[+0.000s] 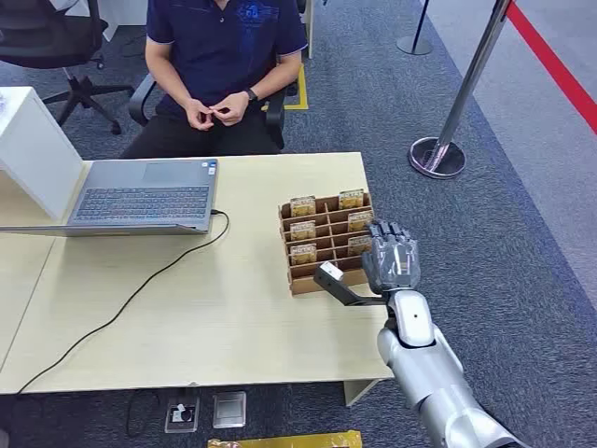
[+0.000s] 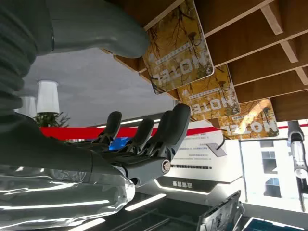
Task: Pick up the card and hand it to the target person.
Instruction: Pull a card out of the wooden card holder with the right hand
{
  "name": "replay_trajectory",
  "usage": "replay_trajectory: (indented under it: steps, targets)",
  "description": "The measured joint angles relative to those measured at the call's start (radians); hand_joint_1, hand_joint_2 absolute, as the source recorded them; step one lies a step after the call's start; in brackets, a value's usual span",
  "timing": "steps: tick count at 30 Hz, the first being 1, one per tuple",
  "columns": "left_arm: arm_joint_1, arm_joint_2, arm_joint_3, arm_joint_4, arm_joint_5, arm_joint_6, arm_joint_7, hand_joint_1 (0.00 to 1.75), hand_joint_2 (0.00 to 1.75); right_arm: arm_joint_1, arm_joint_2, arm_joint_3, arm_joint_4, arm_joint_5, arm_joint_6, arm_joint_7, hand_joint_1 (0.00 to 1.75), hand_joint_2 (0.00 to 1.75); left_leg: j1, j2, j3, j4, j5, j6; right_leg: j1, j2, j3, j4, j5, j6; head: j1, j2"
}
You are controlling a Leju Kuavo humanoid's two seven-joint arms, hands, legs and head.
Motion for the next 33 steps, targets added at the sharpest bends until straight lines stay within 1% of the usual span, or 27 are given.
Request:
replay_trajectory:
  steps: [3,7,11,15,19,23,27,31,33]
  targets:
    - [-0.001,-0.001,0.0,0.0,0.0,-0.002,0.0,0.0,0.0,-0.006,-0.001,0.0,0.004,-0.011,0.01,-0.013,0.68,1.75,0.0,0.0,0.0,0.0,0.0,0.0,0.0,0.0,0.0,0.0,0.0,0.0,0.0,0.0]
    - [-0.001,-0.003,0.0,0.003,0.001,-0.004,0.0,0.0,0.0,-0.013,-0.003,0.004,0.008,-0.05,0.035,-0.045,0.58,1.75,0.0,0.0,0.0,0.0,0.0,0.0,0.0,0.0,0.0,0.0,0.0,0.0,0.0,0.0]
    - [0.0,-0.004,0.001,0.004,0.003,-0.003,0.0,0.0,0.0,-0.019,-0.011,0.017,0.001,-0.091,0.065,-0.073,0.61,1.75,0.0,0.001,0.001,0.0,0.0,0.0,0.0,0.001,0.0,0.0,0.0,0.0,0.0,0.0]
    - [0.001,-0.006,0.001,0.005,0.004,-0.002,0.0,0.0,0.0,-0.019,-0.021,0.032,-0.016,-0.122,0.094,-0.097,0.54,1.75,0.0,0.001,0.001,0.0,0.0,0.0,0.0,0.001,0.0,0.0,0.0,0.0,0.0,0.0]
    - [0.001,-0.006,0.001,0.006,0.004,0.005,-0.008,0.0,0.0,-0.013,-0.036,0.049,-0.051,-0.163,0.128,-0.122,0.56,1.75,0.0,0.001,0.001,0.0,0.0,0.0,0.0,0.001,0.0,0.0,0.0,0.0,0.0,0.0]
    - [0.001,-0.006,0.001,0.006,0.007,0.015,-0.011,0.0,0.0,0.001,-0.051,0.068,-0.092,-0.205,0.154,-0.143,0.51,1.75,0.0,0.001,0.0,0.0,0.0,0.0,0.0,0.001,0.0,0.0,0.0,0.0,0.0,0.0]
    - [0.002,-0.006,0.001,0.006,0.012,0.016,-0.011,0.0,0.0,0.011,-0.065,0.088,-0.133,-0.256,0.171,-0.167,0.51,1.75,0.0,0.0,-0.001,0.0,0.0,0.0,0.0,0.001,-0.001,0.0,0.0,0.0,0.0,0.0]
    - [0.002,-0.006,0.002,0.006,0.017,0.016,-0.01,0.0,0.0,0.008,-0.079,0.113,-0.158,-0.273,0.185,-0.174,0.54,1.75,0.0,0.0,-0.001,0.0,0.0,0.0,0.0,0.001,-0.001,0.0,0.0,0.0,0.0,0.0]
    - [0.002,-0.006,0.002,0.006,0.019,0.018,-0.01,0.0,0.0,0.002,-0.085,0.128,-0.16,-0.276,0.187,-0.173,0.61,1.75,0.0,0.0,-0.001,0.0,0.0,0.0,0.0,0.001,-0.001,0.0,0.0,0.0,0.0,0.0]
